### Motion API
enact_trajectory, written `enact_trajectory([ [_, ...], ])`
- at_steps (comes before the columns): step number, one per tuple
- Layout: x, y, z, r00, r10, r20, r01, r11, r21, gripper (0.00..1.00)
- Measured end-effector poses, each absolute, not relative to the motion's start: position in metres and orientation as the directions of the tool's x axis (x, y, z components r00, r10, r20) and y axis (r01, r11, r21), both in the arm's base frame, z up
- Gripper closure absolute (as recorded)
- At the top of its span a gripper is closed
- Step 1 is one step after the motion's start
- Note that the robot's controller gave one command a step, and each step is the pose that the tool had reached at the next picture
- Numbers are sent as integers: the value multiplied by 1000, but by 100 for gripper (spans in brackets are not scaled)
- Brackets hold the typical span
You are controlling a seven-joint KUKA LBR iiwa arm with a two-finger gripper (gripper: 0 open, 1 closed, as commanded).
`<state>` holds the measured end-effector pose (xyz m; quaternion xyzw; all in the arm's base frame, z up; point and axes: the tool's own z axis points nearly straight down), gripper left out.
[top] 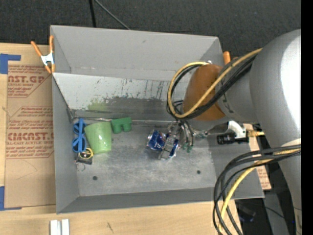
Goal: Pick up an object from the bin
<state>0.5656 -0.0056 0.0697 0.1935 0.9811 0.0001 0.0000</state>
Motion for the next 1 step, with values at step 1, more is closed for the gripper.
enact_trajectory([
  [1,573,-29,220,-937,350,-11,350,937,3,100],
])
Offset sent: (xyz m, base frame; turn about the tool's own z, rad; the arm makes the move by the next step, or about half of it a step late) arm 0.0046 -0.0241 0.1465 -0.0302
